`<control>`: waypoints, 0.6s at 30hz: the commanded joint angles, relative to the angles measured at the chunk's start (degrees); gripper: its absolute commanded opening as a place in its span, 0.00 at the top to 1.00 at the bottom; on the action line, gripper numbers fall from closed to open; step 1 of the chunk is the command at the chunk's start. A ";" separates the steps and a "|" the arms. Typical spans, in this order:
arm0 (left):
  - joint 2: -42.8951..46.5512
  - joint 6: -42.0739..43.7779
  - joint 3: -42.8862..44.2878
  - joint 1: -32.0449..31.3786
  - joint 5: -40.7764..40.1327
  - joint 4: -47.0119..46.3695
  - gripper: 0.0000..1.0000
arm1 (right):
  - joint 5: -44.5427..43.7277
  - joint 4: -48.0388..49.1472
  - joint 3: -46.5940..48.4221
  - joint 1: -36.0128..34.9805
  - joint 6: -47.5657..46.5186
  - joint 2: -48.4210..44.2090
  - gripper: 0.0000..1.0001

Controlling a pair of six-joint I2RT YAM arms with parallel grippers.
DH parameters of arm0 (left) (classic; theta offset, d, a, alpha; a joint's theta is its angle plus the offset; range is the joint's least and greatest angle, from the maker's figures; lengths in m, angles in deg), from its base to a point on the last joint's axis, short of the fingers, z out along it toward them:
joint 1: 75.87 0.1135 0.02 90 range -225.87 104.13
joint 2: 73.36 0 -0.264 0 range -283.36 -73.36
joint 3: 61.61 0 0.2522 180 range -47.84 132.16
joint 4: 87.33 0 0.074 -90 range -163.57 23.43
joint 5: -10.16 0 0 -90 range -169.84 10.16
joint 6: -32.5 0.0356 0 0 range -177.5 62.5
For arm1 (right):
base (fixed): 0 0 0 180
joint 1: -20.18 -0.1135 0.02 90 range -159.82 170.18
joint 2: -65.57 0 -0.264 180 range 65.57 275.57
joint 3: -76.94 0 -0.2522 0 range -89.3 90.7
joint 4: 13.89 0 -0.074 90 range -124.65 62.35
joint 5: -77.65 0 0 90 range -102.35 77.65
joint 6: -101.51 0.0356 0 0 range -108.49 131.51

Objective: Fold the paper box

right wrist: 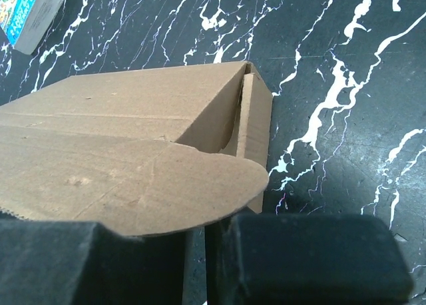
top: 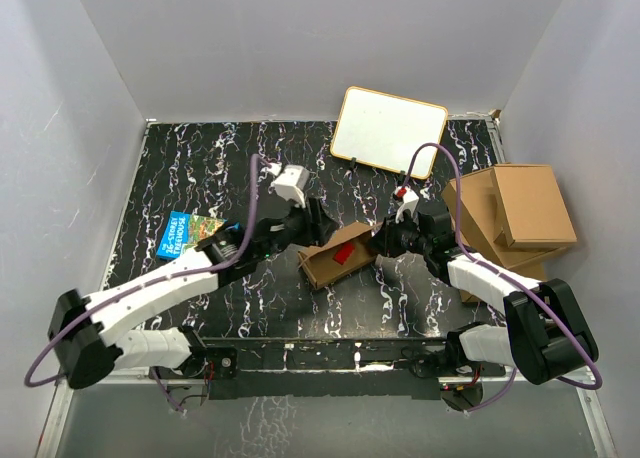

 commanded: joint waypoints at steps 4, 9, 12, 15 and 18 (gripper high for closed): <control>-7.59 -4.14 -2.65 2.04 6.39 -1.73 0.55 | 1.44 0.83 0.07 0.68 -0.09 -2.30 0.79; -9.01 -6.34 -5.59 3.04 9.00 -5.09 0.56 | 1.87 -0.78 1.09 1.40 -0.74 -3.35 0.68; -9.63 -6.58 -6.28 3.45 9.33 -5.45 0.57 | 1.81 -3.16 2.51 1.82 -2.86 -4.01 0.61; -10.23 -6.87 -6.86 3.95 9.86 -5.59 0.57 | 2.43 -4.84 3.17 2.56 -5.16 -4.76 0.53; -10.60 -7.02 -7.39 4.34 10.25 -5.72 0.57 | 4.63 -7.10 4.20 3.43 -8.92 -5.62 0.46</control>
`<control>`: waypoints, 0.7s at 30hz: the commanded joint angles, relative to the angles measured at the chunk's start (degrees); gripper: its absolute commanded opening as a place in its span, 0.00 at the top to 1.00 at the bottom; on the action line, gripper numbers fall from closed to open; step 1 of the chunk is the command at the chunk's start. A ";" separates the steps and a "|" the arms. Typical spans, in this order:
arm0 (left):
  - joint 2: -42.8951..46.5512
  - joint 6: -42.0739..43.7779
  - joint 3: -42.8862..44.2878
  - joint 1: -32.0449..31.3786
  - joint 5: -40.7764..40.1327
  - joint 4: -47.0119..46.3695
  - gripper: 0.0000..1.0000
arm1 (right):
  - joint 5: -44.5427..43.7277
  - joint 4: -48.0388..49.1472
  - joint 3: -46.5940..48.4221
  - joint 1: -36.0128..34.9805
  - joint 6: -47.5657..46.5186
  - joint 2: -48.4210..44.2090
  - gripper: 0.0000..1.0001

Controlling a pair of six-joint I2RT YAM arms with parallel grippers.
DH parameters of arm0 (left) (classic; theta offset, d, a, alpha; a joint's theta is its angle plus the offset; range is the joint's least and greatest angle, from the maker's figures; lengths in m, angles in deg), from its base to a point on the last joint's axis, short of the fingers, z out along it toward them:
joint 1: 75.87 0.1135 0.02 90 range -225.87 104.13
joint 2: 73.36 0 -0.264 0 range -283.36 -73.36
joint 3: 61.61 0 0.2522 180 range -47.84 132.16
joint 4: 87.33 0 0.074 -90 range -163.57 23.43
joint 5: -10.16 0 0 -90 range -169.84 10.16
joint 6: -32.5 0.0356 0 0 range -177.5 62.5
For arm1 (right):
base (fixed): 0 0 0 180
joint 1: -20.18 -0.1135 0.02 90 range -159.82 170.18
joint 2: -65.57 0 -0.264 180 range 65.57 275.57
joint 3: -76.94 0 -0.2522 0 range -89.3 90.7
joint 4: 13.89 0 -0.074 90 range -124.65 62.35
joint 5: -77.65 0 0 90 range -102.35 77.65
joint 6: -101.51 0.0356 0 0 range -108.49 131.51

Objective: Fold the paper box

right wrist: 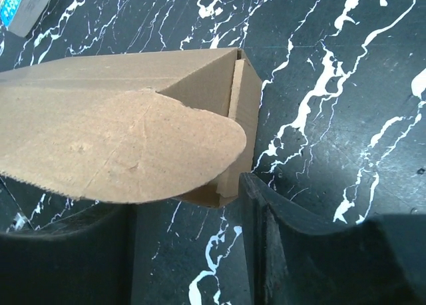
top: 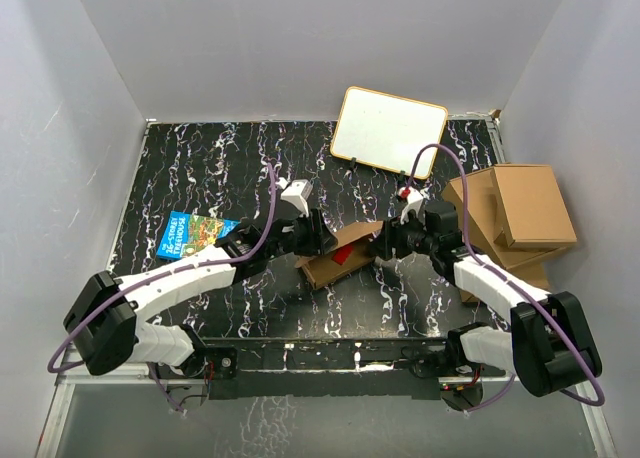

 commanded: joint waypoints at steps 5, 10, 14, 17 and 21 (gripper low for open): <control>-0.40 -1.05 -1.87 1.30 2.42 -1.39 0.57 | 4.71 -8.88 6.94 1.98 -15.21 -3.15 0.37; -0.75 -1.05 -2.30 1.51 3.04 -1.19 0.57 | 5.88 -18.61 9.78 3.09 -26.69 -3.35 0.36; -1.13 -1.23 -2.89 1.63 3.84 -1.64 0.57 | 7.59 -27.85 12.35 6.90 -36.97 -2.43 0.36; -1.50 -1.29 -3.10 1.65 4.30 -1.64 0.58 | 10.34 -36.79 15.29 12.25 -48.86 -1.44 0.37; -1.29 -1.57 -4.08 1.66 4.35 -2.02 0.58 | 11.14 -50.43 19.88 18.61 -63.23 -1.34 0.37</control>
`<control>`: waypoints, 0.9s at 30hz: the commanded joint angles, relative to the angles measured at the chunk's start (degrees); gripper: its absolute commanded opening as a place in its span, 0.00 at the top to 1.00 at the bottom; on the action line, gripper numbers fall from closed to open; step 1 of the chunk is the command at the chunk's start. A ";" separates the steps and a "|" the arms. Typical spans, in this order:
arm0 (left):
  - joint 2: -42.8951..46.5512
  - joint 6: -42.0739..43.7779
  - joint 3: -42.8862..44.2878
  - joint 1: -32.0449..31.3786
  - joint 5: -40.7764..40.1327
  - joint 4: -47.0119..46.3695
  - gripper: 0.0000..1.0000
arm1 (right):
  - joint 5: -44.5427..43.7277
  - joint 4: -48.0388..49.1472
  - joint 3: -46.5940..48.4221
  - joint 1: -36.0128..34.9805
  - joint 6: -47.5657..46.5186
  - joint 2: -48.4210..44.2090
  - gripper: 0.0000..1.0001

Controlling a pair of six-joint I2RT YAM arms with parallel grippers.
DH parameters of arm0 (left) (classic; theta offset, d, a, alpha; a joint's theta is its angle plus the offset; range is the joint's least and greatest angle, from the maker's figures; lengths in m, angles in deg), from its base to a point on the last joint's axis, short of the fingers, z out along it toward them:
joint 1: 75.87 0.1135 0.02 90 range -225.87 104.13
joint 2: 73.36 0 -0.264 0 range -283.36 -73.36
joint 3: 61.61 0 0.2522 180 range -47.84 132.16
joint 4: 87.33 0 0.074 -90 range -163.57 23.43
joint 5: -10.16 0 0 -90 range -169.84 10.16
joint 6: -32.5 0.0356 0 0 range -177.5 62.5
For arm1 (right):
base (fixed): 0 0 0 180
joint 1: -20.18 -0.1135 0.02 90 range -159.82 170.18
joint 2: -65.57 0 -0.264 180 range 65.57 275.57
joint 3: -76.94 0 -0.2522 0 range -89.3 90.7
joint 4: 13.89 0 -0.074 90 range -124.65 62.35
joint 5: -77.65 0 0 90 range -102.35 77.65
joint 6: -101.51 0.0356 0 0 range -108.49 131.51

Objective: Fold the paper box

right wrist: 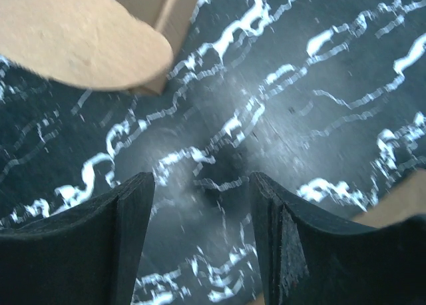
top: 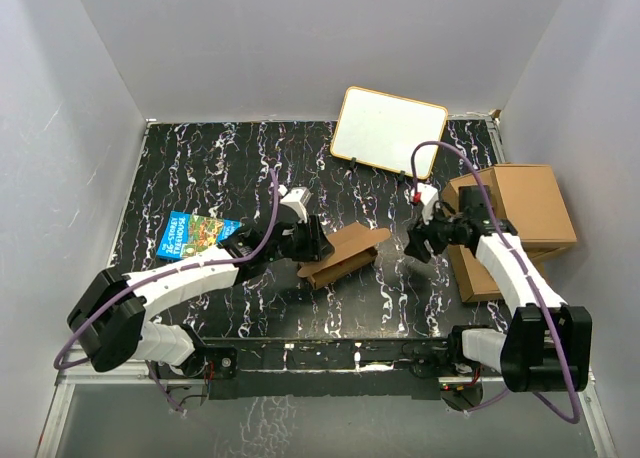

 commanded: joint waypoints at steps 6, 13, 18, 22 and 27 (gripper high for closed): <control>-0.12 -0.81 -2.13 0.26 1.58 -1.14 0.58 | 7.31 -26.20 15.66 5.64 -23.49 -0.58 0.36; -0.21 -2.47 -4.93 0.26 2.22 -3.28 0.59 | 16.94 -28.90 27.24 -2.20 -13.04 8.25 0.46; -0.33 -3.26 -6.34 0.29 2.39 -4.04 0.59 | 15.80 -18.06 27.97 -12.45 0.36 11.36 0.69; -0.13 -3.72 -7.18 0.26 2.26 -4.60 0.59 | 11.46 -15.50 27.89 -17.96 2.44 15.99 0.76; 1.37 -3.76 -6.94 0.47 1.20 -4.10 0.59 | 11.98 -16.35 30.08 -18.38 1.58 19.02 0.72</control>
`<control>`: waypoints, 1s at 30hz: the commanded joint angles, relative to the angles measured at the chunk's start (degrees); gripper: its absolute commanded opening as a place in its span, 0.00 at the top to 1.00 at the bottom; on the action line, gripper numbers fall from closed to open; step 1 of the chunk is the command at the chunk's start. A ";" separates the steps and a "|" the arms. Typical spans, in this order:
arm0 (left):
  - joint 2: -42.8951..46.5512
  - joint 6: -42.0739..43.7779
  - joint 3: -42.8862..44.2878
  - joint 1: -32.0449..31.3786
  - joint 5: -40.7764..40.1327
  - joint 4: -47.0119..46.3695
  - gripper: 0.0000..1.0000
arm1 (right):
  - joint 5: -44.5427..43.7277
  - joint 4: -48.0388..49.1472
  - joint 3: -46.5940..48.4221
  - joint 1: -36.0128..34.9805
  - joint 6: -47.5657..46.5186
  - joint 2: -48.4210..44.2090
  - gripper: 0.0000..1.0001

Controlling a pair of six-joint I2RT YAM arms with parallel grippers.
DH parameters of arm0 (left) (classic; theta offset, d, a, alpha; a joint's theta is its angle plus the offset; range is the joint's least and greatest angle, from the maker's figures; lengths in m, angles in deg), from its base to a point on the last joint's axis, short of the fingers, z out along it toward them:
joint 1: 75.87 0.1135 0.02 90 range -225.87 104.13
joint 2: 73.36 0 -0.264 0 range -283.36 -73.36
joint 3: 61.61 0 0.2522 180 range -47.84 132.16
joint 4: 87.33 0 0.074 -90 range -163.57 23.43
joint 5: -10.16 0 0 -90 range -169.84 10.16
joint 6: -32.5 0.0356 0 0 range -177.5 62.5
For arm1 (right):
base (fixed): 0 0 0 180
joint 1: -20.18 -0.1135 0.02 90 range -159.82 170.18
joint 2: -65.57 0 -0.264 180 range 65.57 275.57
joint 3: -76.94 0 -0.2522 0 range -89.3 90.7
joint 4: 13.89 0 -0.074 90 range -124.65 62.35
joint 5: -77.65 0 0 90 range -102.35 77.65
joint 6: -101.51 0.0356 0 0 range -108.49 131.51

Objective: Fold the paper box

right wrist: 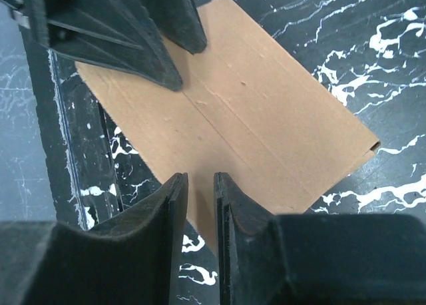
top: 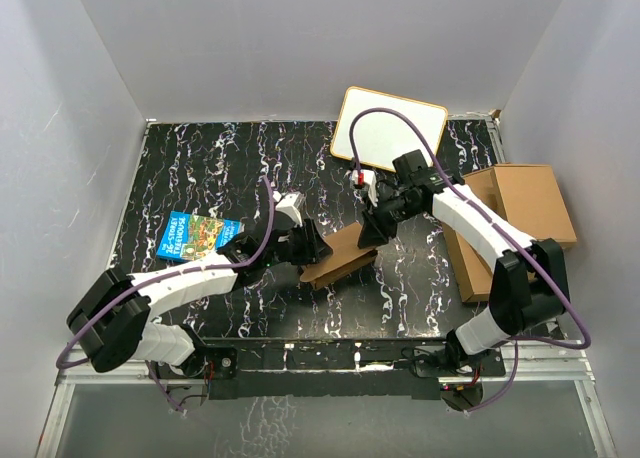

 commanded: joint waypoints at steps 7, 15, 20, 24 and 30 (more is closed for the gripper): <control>3.36 -1.10 0.07 0.51 -0.33 6.00 0.58 | -1.10 4.47 2.62 0.15 2.64 2.19 0.70; 18.47 -4.83 -2.69 0.84 -7.20 17.42 0.58 | 0.53 4.14 4.12 0.20 3.33 4.01 0.69; 30.17 -14.53 -15.03 1.31 -4.53 16.12 0.58 | 3.05 3.97 4.91 0.46 4.61 4.72 0.66; 38.67 -27.91 -27.02 1.43 -2.83 1.53 0.52 | 7.28 3.93 6.15 3.27 6.76 4.85 0.59; 39.51 -37.39 -28.42 1.49 -6.42 -2.48 0.44 | 10.55 5.31 7.26 9.55 13.39 6.35 0.45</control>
